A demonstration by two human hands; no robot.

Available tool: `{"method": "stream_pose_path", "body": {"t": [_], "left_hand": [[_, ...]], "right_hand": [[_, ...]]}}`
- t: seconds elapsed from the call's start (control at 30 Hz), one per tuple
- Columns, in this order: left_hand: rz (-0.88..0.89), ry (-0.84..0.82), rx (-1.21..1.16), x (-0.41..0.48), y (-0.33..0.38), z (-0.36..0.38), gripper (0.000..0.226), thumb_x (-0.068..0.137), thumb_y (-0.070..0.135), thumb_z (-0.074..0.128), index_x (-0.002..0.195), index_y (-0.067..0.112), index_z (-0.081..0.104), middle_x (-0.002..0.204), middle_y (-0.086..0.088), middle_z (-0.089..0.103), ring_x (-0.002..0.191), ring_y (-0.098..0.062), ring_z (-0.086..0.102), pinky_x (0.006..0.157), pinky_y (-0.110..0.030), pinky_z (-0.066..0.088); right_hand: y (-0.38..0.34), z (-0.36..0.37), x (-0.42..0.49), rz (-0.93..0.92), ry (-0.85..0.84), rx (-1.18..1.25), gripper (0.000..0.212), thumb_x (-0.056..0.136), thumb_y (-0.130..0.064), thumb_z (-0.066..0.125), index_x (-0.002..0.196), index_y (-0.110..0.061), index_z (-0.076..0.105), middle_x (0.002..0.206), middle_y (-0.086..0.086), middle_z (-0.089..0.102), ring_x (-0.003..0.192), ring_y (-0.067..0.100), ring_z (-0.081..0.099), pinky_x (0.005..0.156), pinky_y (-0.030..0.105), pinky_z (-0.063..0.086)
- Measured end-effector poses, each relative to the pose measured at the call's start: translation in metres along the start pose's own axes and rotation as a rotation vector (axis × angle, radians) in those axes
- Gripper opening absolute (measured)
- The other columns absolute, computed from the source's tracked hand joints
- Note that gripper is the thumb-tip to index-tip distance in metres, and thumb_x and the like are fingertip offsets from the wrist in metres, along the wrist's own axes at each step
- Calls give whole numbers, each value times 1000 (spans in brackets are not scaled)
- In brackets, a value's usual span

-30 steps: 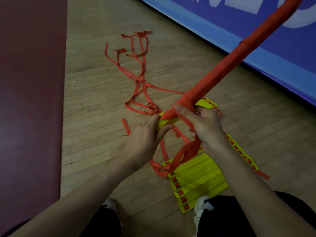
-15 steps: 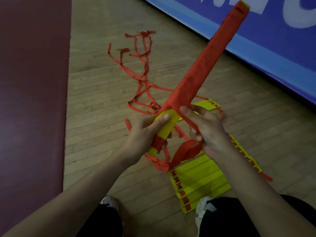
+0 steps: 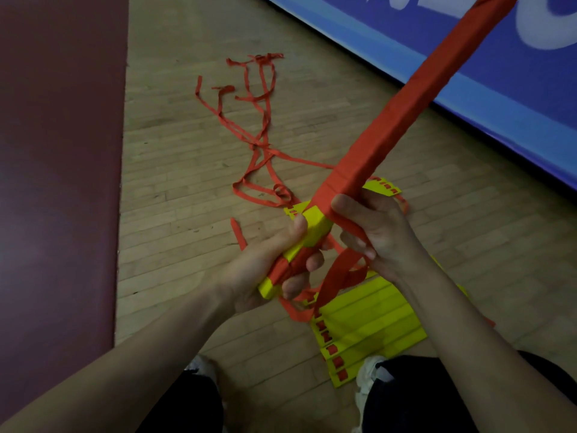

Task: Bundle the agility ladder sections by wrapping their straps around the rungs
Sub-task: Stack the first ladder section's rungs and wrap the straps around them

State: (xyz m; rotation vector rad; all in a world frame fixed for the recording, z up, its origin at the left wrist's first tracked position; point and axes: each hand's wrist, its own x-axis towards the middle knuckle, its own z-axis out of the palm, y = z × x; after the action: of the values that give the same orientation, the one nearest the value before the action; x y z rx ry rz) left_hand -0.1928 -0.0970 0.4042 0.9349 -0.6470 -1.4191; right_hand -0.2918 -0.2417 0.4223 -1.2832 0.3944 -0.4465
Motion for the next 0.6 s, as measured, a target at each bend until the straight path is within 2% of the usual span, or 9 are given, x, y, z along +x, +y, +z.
{"method": "stream_pose_path", "body": {"t": [0.07,0.17,0.27,0.33,0.4,0.47,0.53,0.6], "left_hand": [[65,72,147,2,2,2,66,67,52,78,101,0,55,69,-1,60,38,-10,50,39,-15,40],[127,252,471,8,7,0,30,87,36,62,98,8,62,78,-2,59,56,-10,55,51,-21,46],[141,334,927,11,-2,-5,33,92,50,41,101,25,61,88,-4,60,73,-13,57,68,-32,47],[174,444,1153,12,-16,-7,44,93,59,29,106,27,57,93,-2,63,86,-16,60,77,-38,47],[192,558,1231,14,-23,-6,52,87,67,28,105,25,54,84,0,61,81,-20,59,72,-41,46],[214,590,1271,17,-23,-6,50,77,75,33,92,30,49,66,6,51,64,-16,52,60,-39,42],[242,574,1209,18,-21,-5,39,75,74,40,81,35,47,58,7,46,55,-10,46,56,-38,39],[256,566,1081,18,-21,-5,31,77,71,46,75,40,52,57,4,49,53,-10,49,57,-43,44]], "right_hand": [[0,0,2,18,57,-31,26,53,-39,81,57,-16,68,47,-5,43,28,4,26,31,16,11],[3,0,4,35,168,-127,37,45,-48,78,59,-16,69,54,2,44,31,6,28,30,16,16],[8,1,5,52,272,-256,34,56,-44,82,65,-14,69,49,-3,52,38,9,40,36,19,30],[12,3,6,50,296,-282,28,62,-39,83,67,-14,71,53,-1,60,40,8,45,38,19,32],[11,5,4,35,307,-325,23,67,-34,82,68,-15,69,47,-6,56,34,2,39,33,16,27],[9,7,2,12,309,-347,22,70,-33,81,67,-15,68,43,-9,53,34,1,39,33,15,27],[8,6,2,-7,314,-379,25,71,-37,79,68,-14,68,43,-10,53,35,1,40,34,14,28],[8,6,3,-15,306,-415,32,70,-46,75,68,-15,68,42,-9,49,36,2,39,34,14,28]]}}
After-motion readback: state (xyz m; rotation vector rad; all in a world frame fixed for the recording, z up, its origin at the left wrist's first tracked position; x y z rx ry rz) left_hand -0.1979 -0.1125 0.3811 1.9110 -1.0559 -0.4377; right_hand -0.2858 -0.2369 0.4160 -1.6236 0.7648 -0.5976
